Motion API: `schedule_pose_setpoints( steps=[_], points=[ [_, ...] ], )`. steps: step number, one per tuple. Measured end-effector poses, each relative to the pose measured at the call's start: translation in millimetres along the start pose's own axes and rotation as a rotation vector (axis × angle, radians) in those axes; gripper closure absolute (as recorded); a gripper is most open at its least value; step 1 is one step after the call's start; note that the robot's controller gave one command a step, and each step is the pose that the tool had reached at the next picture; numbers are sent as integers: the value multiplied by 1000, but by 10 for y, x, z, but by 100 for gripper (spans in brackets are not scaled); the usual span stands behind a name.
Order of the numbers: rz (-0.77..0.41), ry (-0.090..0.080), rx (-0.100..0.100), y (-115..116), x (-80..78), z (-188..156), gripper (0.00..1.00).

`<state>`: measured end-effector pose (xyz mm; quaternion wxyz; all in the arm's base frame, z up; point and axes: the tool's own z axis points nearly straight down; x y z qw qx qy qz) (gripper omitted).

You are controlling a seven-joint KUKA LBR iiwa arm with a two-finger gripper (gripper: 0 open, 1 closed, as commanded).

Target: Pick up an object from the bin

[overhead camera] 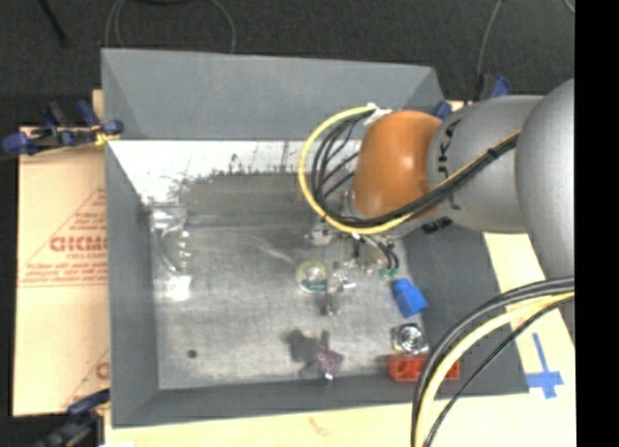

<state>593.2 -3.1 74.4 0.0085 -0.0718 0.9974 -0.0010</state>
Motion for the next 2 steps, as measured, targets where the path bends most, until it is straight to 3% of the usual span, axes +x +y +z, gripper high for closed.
schedule_pose_setpoints(
  steps=[1, 2],
  points=[
    [0, -5, 0, -2, -27, -31, 100],
    [-23, 3, 1, -89, -264, -2453, 100]
  ],
)
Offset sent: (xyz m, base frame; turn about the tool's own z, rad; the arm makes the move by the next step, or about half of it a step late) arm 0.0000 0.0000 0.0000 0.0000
